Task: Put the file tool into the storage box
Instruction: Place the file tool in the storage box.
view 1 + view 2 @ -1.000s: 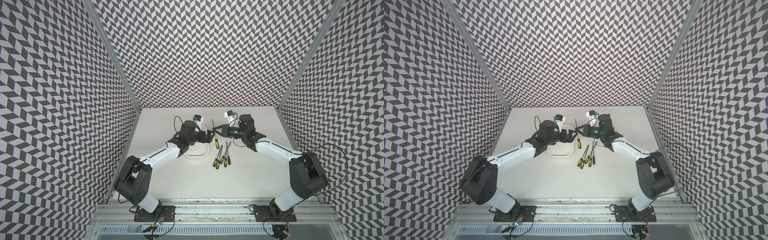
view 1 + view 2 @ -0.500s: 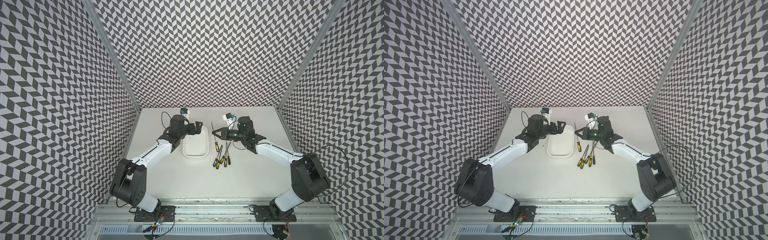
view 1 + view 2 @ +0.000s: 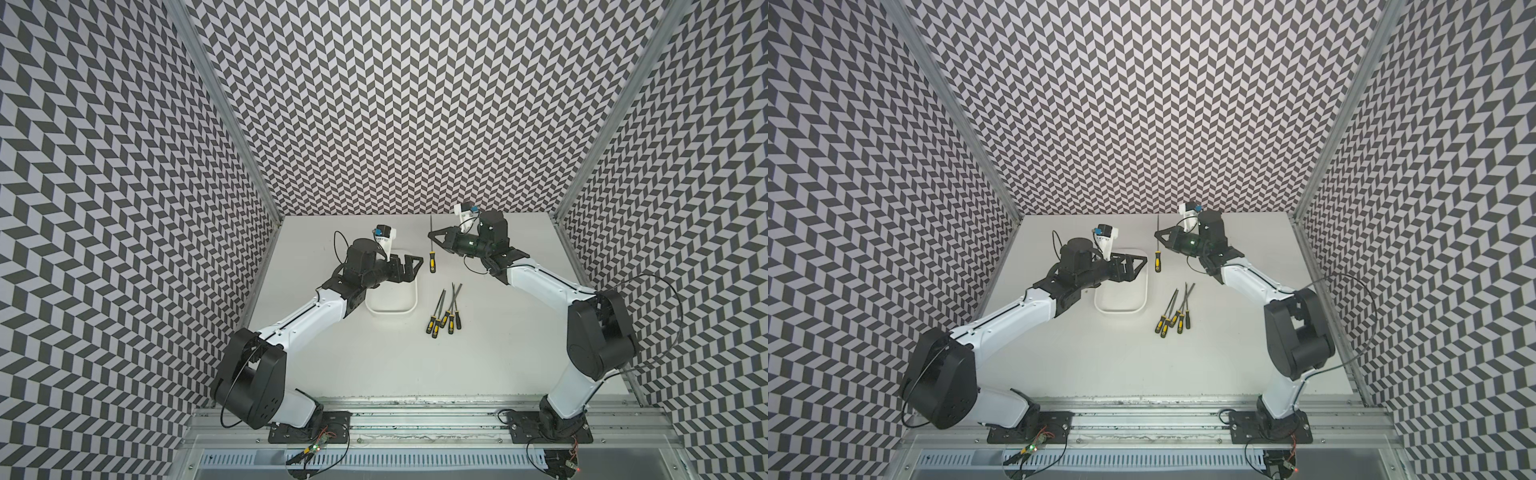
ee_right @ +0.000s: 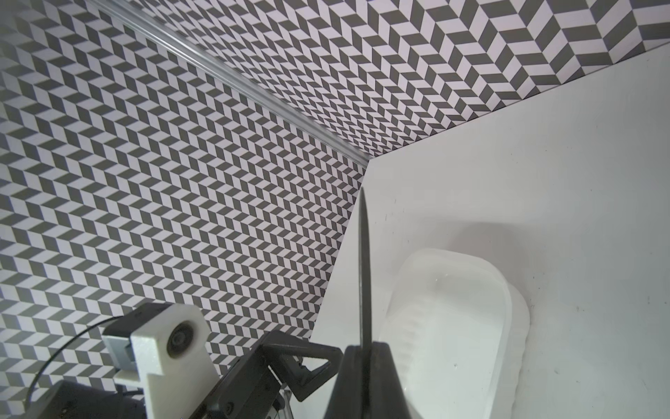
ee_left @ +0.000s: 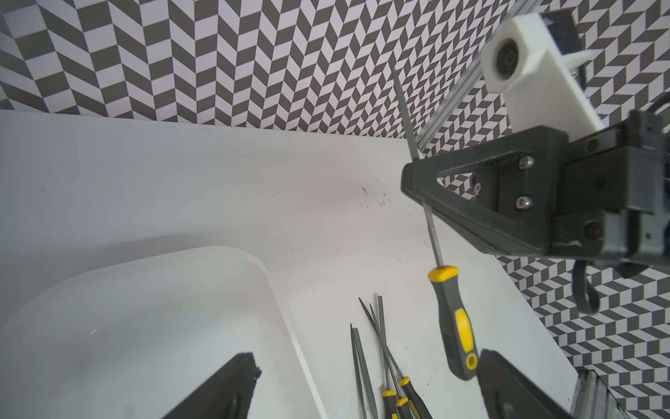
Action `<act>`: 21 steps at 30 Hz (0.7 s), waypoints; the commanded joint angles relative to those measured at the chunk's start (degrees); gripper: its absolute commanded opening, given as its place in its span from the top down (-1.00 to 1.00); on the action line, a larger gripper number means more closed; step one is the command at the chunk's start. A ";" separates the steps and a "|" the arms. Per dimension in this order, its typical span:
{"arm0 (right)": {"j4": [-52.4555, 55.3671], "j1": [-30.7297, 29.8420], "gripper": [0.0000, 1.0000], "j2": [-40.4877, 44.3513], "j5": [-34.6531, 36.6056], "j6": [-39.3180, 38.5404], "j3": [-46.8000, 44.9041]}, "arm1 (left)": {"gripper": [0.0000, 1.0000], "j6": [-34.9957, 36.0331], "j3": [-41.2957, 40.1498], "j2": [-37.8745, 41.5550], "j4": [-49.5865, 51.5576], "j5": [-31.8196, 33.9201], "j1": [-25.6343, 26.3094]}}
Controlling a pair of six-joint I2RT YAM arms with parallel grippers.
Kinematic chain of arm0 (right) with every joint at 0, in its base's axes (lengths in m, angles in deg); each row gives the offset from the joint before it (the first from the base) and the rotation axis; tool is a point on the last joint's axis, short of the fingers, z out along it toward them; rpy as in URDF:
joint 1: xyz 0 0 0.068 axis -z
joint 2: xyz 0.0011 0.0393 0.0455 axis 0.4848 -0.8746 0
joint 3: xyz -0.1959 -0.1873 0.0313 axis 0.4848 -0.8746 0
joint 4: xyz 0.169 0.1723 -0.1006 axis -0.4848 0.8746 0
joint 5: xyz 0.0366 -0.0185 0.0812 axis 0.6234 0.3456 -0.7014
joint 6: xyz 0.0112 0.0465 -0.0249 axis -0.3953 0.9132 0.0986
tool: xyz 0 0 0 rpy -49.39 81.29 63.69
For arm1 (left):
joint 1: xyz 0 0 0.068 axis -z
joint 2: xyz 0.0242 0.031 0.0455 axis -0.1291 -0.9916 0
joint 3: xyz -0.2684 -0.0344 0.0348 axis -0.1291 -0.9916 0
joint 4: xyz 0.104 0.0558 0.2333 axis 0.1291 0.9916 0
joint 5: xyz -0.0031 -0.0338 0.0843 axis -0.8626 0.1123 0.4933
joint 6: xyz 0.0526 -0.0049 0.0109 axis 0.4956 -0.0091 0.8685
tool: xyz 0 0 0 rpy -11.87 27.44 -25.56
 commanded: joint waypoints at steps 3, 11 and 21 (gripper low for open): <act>-6.93 -0.48 1.00 -1.99 -2.36 4.35 0.02 | -1.00 -1.31 -1.03 1.95 -4.20 -3.36 0.82; -6.10 -1.06 1.00 -2.67 -2.20 3.96 1.81 | -0.99 -1.36 0.57 -1.15 -5.09 -4.16 3.49; -6.93 -1.88 1.00 -1.34 -3.67 4.88 1.98 | -1.00 -0.86 3.19 -6.68 -5.29 -4.27 4.22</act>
